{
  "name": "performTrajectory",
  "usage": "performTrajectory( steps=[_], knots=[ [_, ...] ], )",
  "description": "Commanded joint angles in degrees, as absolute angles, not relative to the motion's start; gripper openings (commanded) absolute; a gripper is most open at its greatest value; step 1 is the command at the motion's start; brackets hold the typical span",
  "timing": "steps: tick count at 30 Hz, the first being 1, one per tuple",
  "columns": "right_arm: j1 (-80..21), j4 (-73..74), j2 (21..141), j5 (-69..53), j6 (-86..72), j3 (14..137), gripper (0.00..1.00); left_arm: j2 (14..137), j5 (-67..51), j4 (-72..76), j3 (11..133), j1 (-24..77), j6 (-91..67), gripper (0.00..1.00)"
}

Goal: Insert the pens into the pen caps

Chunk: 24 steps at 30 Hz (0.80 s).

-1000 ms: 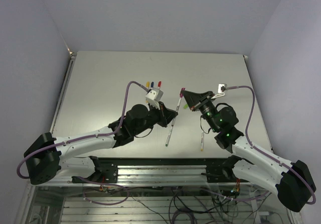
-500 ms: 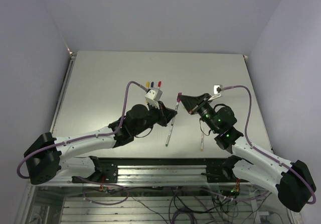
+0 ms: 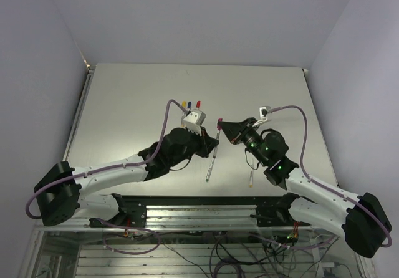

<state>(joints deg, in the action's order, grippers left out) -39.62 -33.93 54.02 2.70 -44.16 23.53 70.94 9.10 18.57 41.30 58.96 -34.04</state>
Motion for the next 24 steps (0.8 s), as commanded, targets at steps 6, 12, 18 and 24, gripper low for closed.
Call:
performTrajectory(
  steps=[6,12,18,24],
  knots=[
    [-45.9,-18.9,59.1,1.8,-40.7,25.9,0.0,70.0,17.8,25.4,50.5,56.3,-28.2,0.07],
    [-47.9,-17.4,61.6,4.2,-42.0,26.6,0.0,70.0,20.5,25.2,51.3,55.1,-26.9,0.07],
    [-48.2,-16.1,62.4,6.8,-40.8,29.2,0.0,70.2,19.7,23.9,50.7,54.4,-27.2,0.07],
    [-48.2,-10.7,62.7,16.9,-37.5,37.3,0.11,71.1,17.9,20.2,47.9,54.5,-27.9,0.07]
  ],
)
